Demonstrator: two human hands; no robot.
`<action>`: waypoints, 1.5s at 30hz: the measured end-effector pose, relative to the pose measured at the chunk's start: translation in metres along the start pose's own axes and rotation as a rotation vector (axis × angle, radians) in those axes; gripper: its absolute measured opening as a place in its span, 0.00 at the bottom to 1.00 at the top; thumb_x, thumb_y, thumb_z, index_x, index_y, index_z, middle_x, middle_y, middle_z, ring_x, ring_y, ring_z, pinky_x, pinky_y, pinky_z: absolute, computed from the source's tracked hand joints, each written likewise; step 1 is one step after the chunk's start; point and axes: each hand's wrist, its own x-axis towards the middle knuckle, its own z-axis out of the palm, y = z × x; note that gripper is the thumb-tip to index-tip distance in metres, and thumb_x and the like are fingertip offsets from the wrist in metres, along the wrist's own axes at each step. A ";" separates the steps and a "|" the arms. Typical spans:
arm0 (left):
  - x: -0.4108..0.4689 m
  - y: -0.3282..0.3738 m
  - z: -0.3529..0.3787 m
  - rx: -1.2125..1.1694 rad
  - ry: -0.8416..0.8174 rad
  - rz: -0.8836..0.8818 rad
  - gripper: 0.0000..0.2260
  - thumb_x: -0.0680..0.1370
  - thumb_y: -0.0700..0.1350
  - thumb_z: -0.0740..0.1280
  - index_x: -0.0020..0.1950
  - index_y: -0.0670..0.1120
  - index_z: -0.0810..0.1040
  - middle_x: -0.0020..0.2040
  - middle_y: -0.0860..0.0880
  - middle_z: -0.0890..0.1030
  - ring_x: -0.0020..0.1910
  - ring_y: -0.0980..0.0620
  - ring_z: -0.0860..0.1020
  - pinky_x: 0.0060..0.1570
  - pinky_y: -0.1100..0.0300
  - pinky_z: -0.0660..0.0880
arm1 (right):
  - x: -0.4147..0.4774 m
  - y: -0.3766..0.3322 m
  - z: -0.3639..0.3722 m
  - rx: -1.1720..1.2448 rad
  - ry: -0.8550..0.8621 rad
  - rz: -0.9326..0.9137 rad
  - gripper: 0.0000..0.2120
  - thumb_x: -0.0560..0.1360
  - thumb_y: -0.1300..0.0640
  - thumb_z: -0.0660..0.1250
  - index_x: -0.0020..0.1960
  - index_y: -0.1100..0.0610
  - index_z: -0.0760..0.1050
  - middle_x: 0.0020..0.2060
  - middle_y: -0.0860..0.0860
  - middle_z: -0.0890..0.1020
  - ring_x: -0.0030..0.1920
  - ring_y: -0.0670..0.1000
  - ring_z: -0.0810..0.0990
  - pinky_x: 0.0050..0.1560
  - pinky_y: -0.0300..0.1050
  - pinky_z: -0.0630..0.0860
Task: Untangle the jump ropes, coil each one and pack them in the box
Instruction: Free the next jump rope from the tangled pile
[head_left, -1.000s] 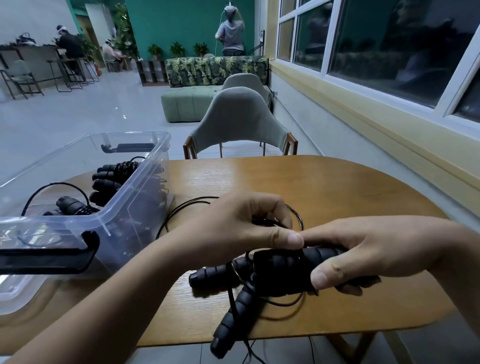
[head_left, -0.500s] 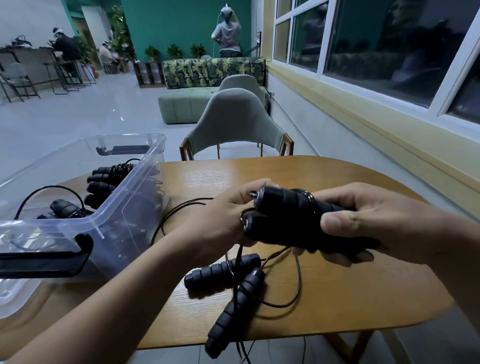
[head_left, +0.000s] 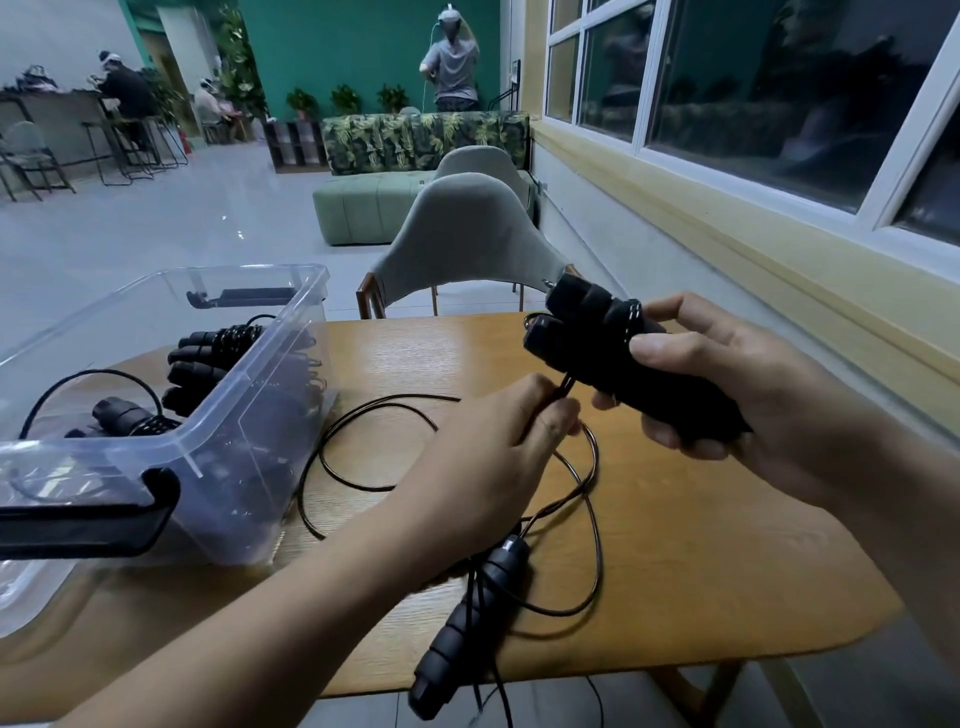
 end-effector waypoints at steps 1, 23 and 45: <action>-0.001 0.002 -0.002 0.090 -0.004 0.004 0.10 0.86 0.54 0.61 0.52 0.53 0.78 0.34 0.57 0.77 0.31 0.58 0.73 0.36 0.55 0.67 | 0.000 -0.001 0.001 -0.015 0.007 0.005 0.23 0.76 0.46 0.74 0.68 0.50 0.74 0.52 0.64 0.87 0.37 0.58 0.77 0.26 0.42 0.69; -0.009 0.000 -0.053 0.268 -0.197 0.045 0.08 0.77 0.54 0.77 0.42 0.53 0.83 0.34 0.54 0.82 0.31 0.54 0.79 0.33 0.55 0.75 | -0.017 0.014 0.031 -0.508 -0.161 0.156 0.13 0.76 0.45 0.78 0.59 0.35 0.86 0.44 0.45 0.88 0.44 0.51 0.87 0.36 0.38 0.74; -0.032 -0.013 -0.006 -0.500 -0.060 -0.105 0.22 0.88 0.43 0.59 0.33 0.46 0.74 0.28 0.49 0.67 0.27 0.52 0.62 0.30 0.55 0.55 | -0.026 0.010 0.017 0.212 -0.291 0.016 0.11 0.71 0.52 0.67 0.46 0.60 0.76 0.40 0.62 0.81 0.37 0.60 0.80 0.30 0.43 0.74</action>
